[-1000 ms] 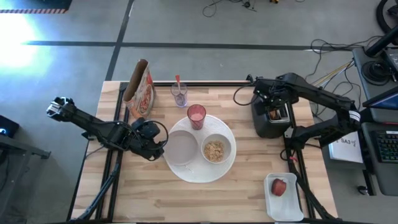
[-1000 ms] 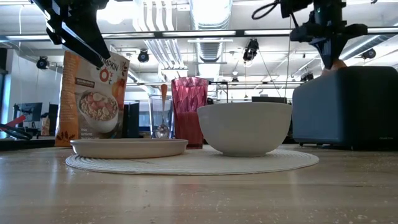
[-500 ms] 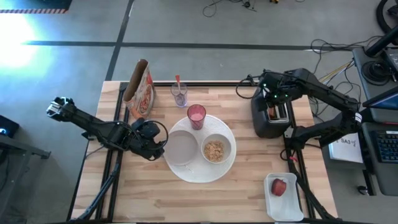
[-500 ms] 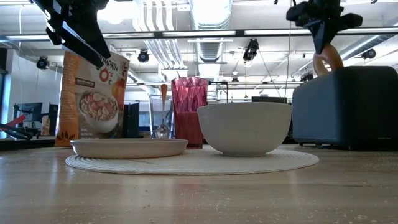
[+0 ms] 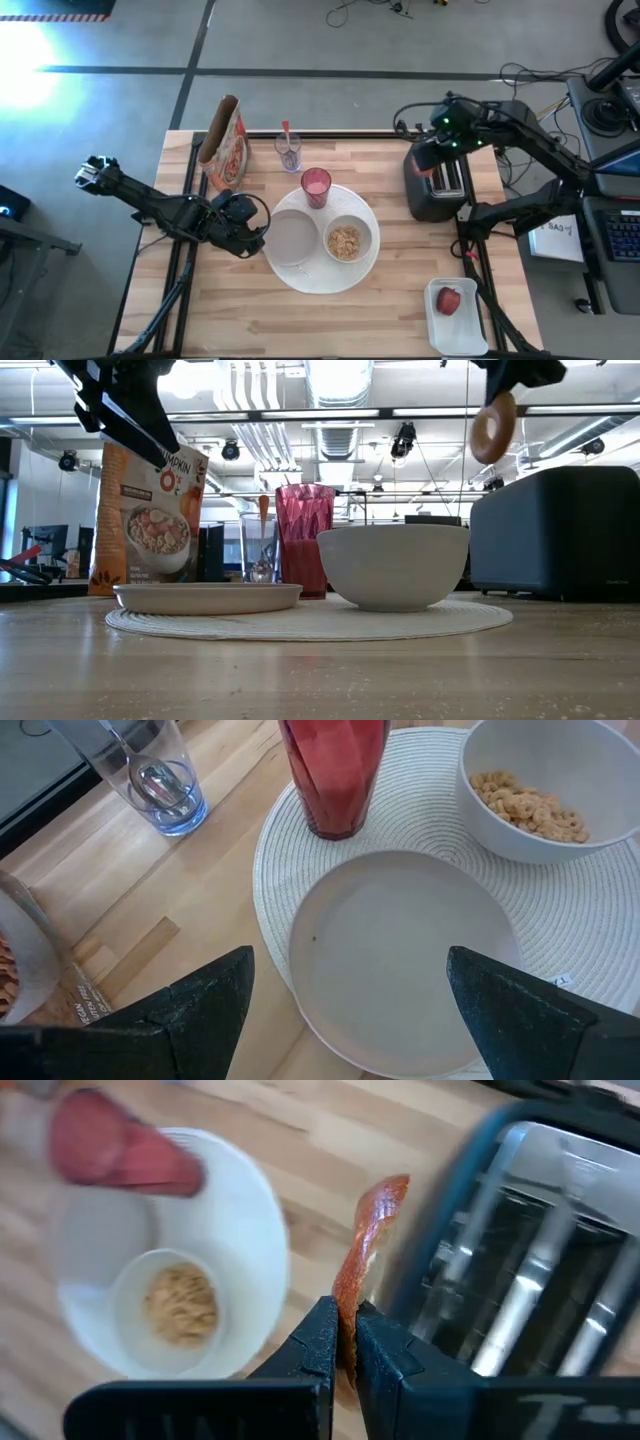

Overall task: Arrange a breakfast setting
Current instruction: Put the toasted bagel on the gray plate

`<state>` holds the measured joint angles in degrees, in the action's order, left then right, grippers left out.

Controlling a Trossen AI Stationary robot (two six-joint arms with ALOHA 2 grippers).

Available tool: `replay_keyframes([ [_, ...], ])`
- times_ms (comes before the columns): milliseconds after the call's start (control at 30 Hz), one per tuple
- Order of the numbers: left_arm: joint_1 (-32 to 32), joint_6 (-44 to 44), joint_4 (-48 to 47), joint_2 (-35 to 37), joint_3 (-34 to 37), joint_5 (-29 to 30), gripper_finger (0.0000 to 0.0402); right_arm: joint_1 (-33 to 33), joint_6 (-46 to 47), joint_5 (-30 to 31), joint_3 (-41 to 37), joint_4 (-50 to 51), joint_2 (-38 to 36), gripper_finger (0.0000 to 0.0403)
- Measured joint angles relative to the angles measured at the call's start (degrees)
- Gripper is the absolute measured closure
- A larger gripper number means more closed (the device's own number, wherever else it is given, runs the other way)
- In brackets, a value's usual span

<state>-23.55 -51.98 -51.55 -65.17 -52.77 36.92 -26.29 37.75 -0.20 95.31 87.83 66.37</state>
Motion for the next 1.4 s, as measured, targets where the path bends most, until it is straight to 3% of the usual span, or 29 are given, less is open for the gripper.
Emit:
replay_keyframes([
  [300,0.02,-0.75,0.12,0.00,0.00,0.03,0.0088,6.54,-12.25,-10.65,-3.06,-16.92,0.13,0.0390],
  [567,0.00,-2.07,0.49,0.00,0.00,0.92,0.0088,15.45,-20.08,-10.76,-4.28,-27.43,4.39,0.0390],
  [900,-0.29,-3.84,0.50,0.23,0.00,2.98,0.0088,25.40,-29.67,-10.78,-4.33,-40.14,15.69,0.0390],
  [1267,-0.77,-3.64,0.04,1.09,0.00,-0.50,0.0088,28.81,-31.98,-10.21,-4.33,-51.06,27.26,0.0390],
  [1400,-1.07,-3.64,0.03,1.64,0.00,-1.94,0.0088,29.23,-36.64,-10.01,-4.33,-54.27,30.43,0.0390],
])
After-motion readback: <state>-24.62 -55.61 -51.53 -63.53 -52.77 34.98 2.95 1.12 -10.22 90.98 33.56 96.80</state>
